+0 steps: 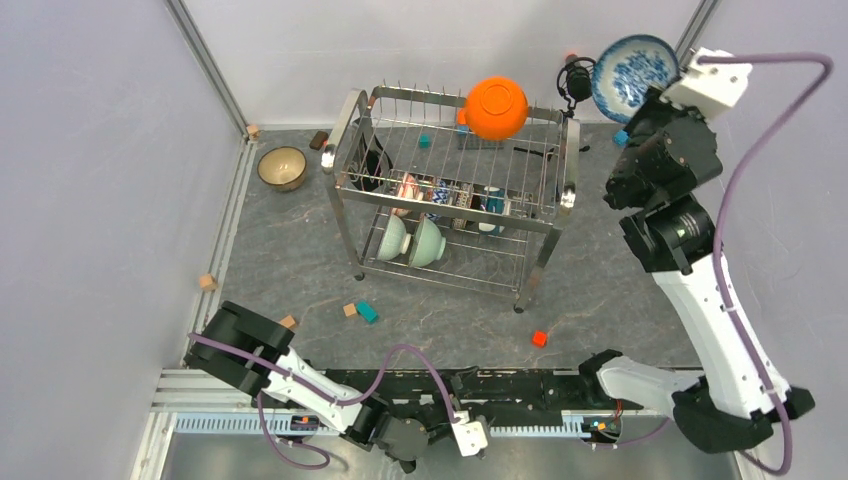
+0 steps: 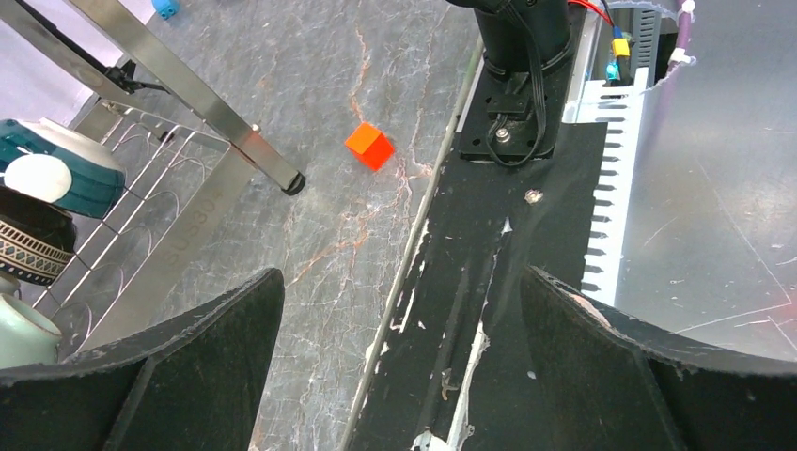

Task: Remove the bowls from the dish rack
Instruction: Place the bowl at the center of the board.

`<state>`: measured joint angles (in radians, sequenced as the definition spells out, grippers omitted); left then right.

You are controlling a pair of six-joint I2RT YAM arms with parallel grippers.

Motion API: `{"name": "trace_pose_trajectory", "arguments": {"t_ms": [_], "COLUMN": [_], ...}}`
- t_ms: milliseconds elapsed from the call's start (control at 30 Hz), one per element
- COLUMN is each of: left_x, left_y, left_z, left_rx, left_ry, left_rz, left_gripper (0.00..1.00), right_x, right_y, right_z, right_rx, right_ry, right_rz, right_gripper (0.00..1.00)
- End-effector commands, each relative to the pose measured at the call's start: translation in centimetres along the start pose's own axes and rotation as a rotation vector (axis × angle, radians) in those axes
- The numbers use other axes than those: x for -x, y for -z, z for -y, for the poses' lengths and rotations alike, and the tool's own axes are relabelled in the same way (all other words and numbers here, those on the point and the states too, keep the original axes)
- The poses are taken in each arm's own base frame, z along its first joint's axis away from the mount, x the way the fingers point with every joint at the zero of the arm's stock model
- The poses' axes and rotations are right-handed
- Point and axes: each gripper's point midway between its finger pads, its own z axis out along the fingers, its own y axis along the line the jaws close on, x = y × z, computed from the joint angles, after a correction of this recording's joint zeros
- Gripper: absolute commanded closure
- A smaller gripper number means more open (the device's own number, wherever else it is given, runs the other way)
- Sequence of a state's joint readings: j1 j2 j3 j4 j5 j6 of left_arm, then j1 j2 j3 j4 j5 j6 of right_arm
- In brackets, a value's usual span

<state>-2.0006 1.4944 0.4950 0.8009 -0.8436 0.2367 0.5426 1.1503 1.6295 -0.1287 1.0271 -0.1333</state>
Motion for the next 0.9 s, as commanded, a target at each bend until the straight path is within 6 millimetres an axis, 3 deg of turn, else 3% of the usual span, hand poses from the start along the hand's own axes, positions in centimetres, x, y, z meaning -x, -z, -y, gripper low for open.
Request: {"name": "trace_pose_trajectory", "arguments": {"t_ms": [0, 100, 333, 567, 667, 867], "left_x": [2.1, 2.0, 1.3, 0.7, 0.6, -0.3], "left_y": [0.0, 0.1, 0.7, 1.5, 1.5, 1.2], "left_z": [-0.8, -0.8, -2.7, -6.0, -6.1, -5.5], "left_rx": [0.054, 0.057, 0.171, 0.419, 0.435, 0.444], "left_ry": [0.106, 0.124, 0.166, 0.232, 0.249, 0.307], "left_rz": [0.040, 0.041, 0.023, -0.010, -0.004, 0.010], "left_gripper": [0.00, 0.00, 0.00, 0.00, 0.00, 0.00], "right_x": [-0.3, -4.8, -20.0, -32.6, -36.0, -39.4], "right_y": [-0.9, -2.3, -5.7, -6.6, -6.5, -6.9], "right_z": [4.2, 5.2, 6.8, 8.2, 9.2, 9.0], "right_rx": [-0.099, -0.143, -0.184, -0.185, -0.201, -0.172], "right_ry": [-0.245, -0.241, -0.351, -0.331, -0.314, -0.245], "right_rz": [0.074, 0.025, -0.240, -0.518, -0.581, -0.647], "right_gripper": [1.00, 1.00, 1.00, 1.00, 1.00, 1.00]}}
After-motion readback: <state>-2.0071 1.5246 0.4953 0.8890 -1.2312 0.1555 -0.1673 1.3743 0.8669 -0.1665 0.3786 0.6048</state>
